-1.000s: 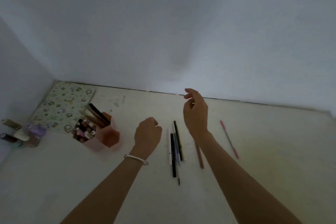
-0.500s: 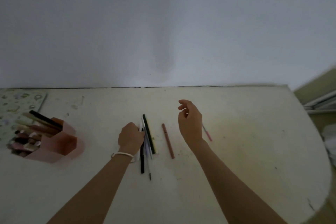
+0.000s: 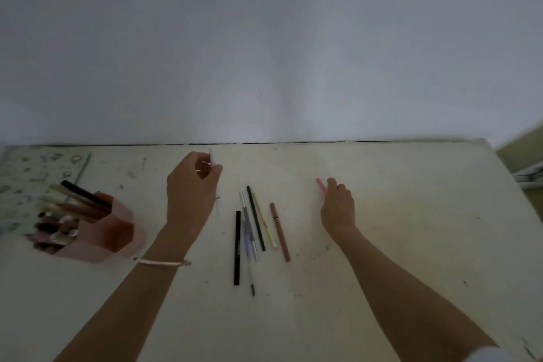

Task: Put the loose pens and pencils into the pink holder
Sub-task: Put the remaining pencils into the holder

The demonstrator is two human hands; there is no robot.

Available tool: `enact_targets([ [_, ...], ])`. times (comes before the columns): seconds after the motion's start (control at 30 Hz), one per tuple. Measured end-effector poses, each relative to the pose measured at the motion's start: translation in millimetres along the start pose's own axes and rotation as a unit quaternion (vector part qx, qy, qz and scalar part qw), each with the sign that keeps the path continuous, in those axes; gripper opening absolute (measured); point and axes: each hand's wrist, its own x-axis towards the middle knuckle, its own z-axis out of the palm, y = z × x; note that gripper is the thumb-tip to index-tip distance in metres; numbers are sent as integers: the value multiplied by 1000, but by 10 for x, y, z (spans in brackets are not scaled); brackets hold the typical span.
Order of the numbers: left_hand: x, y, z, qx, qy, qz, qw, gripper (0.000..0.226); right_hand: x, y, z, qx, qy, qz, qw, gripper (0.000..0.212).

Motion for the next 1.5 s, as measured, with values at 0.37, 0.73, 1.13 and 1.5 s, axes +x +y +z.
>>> enact_targets([
  [0.37,421,-252,-1405,63,208,71,974,34,-270,-1900,-750,395,111,-257,875,61],
  [0.73,231,-944,-1582,285,122,-18,951,25,-957,-2908,-639,509,66,-315,798,60],
  [1.13,243,-734,-1906,151,195,13,969,32,-1326,-3392,-127,400,6,-412,818,38],
  [1.5,-139,-456,-454,145,-52,-21,988,13,-665,-2341,-544,461,134,-205,853,51],
])
